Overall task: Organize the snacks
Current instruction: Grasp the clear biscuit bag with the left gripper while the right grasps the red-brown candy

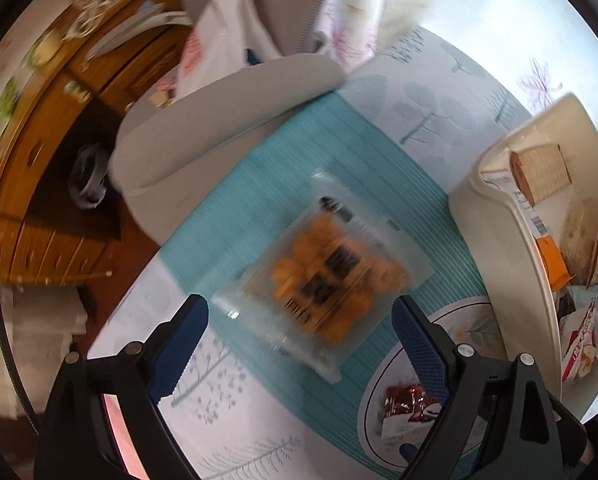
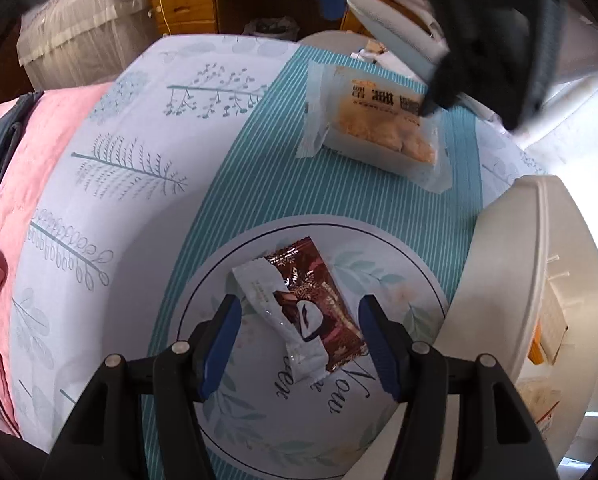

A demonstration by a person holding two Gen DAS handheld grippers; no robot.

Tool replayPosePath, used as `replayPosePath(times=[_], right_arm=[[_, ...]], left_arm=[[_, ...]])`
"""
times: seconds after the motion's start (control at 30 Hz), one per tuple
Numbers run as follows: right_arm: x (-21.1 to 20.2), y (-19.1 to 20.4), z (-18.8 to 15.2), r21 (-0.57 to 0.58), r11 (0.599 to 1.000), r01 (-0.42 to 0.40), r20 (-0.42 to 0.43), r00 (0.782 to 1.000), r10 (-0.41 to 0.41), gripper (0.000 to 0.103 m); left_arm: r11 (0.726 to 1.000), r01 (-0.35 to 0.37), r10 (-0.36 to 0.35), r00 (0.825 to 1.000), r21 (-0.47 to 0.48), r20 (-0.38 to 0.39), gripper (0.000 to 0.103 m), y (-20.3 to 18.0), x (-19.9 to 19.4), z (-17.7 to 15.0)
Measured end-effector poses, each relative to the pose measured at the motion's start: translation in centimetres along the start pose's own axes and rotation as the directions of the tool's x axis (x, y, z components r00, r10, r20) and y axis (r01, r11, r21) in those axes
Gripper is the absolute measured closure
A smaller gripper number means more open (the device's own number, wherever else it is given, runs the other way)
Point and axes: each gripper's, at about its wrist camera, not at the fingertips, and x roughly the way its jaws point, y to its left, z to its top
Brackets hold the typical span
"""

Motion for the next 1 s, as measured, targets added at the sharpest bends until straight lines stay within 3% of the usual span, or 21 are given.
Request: replayPosePath(times=[0.13,0.27,0.5,0.73,1.0], right_arm=[[0.7,0.2,0.3,-0.017,1.000,0.000,-0.031,1.000,0.000,0.042],[1.5,0.7,0.3,-0.054,0.998,0.019,-0.061,0.998,-0.022,0.042],[2.3,-0.1,0.4,-0.036,0.999,0.001,-0.069,0.998,-0.003,0.042],[2.9,-1.3,0.6,0.007,0.998,-0.069,-0.070,0.995,0.070,0.042],[3.3,-2.0,1.2,-0.007,0.994,-0.105,-0.059,0.993,0.104,0.054]], left_arm=[[0.996,-0.002,0.006,0.999,0.089,-0.043,0.010,-2.0,1.7,1.4],[0.993,0.006,0.004,0.996,0.116,-0.089,0.010,-3.0,3.5,2.2],[0.993,0.046,-0.035,0.994,0.105,-0.101,0.003,-2.9,5.5,3.7],[0.997,0.069,-0.065,0.992,0.040,-0.107,0.003,-2.3,7.7,4.8],[0.992,0.120,-0.123,0.990,-0.043,-0.074,0.022,-1.0,8.2,4.9]])
